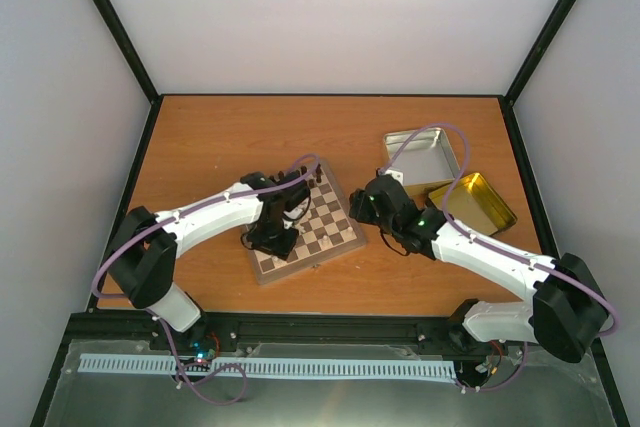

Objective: Set up the chess pieces on the board
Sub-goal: Place the chess piece on the chessboard, then pick up the chess piece from the chessboard.

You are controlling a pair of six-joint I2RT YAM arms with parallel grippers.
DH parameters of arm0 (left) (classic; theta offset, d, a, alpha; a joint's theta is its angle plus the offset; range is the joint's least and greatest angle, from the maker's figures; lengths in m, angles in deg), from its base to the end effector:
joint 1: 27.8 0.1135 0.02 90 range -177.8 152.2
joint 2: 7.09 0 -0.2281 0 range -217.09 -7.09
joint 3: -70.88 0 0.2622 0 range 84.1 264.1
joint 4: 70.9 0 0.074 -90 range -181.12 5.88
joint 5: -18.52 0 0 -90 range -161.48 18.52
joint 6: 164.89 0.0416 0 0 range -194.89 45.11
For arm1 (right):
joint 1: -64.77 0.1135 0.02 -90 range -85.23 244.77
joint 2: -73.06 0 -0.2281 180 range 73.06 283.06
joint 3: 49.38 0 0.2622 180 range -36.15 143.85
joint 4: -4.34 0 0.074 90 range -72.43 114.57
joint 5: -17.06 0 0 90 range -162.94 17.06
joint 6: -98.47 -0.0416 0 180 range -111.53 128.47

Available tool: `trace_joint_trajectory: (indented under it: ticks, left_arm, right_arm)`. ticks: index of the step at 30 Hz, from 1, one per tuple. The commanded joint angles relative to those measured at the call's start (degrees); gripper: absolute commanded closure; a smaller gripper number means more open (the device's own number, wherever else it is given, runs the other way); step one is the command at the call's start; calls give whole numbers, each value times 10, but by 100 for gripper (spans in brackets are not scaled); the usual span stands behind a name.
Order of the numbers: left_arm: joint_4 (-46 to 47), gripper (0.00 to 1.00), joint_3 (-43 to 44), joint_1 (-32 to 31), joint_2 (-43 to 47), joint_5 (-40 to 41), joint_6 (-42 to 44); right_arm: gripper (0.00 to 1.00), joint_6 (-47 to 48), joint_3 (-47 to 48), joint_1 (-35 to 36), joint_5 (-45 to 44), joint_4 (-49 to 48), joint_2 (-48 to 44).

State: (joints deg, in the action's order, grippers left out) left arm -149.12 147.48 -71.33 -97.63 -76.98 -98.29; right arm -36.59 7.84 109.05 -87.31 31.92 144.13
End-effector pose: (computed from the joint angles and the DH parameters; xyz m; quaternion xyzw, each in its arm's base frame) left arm 0.1947 -0.1904 0.1631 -0.1736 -0.9835 0.0296 0.0422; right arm 0.2122 0.1925 0.1909 0.0576 0.9040 0.2058 0.3703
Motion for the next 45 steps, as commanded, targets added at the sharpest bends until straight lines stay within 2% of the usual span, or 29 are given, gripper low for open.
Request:
trace_joint_trajectory:
  ticks: [1, 6, 8, 11, 14, 16, 22, 28, 32, 37, 40, 45]
  left_arm:
    - [18, 58, 4, -6, 9, 13, -11]
    - [75, 52, 0, -2, 60, 68, -52]
    - [124, 50, -11, 7, 95, 102, -72]
    - [246, 51, -59, 31, 150, 102, -85]
    - [310, 51, -88, 53, 183, 109, -106]
    - [319, 51, -98, 60, 201, 138, -123]
    - [347, 48, -143, 64, 313, 214, -120]
    - [359, 40, -207, 64, 441, 210, -97]
    - [327, 34, -186, 64, 485, 182, -85]
    - [264, 30, -163, 64, 514, 219, -72]
    - [256, 25, -179, 64, 537, 200, -70]
    - [279, 24, -208, 63, 561, 176, -64]
  right_arm:
    - [31, -7, -11, -5, -7, -5, -12]
    - [31, 34, 0, -5, 15, -11, -5]
    - [32, 69, 7, -5, 48, -20, 1]
    - [33, 122, 32, -5, 102, -16, 29]
    - [36, 149, 79, -3, 145, 16, 71]
    - [41, 163, 112, 7, 161, 38, 104]
    - [47, 174, 229, 46, 119, 125, 215]
    - [57, 190, 290, 60, 92, 161, 287]
    - [54, 198, 315, 78, 101, 177, 325]
    - [53, 197, 350, 81, 102, 172, 369]
    - [60, 191, 378, 81, 71, 179, 395]
    - [70, 173, 403, 81, 48, 197, 413]
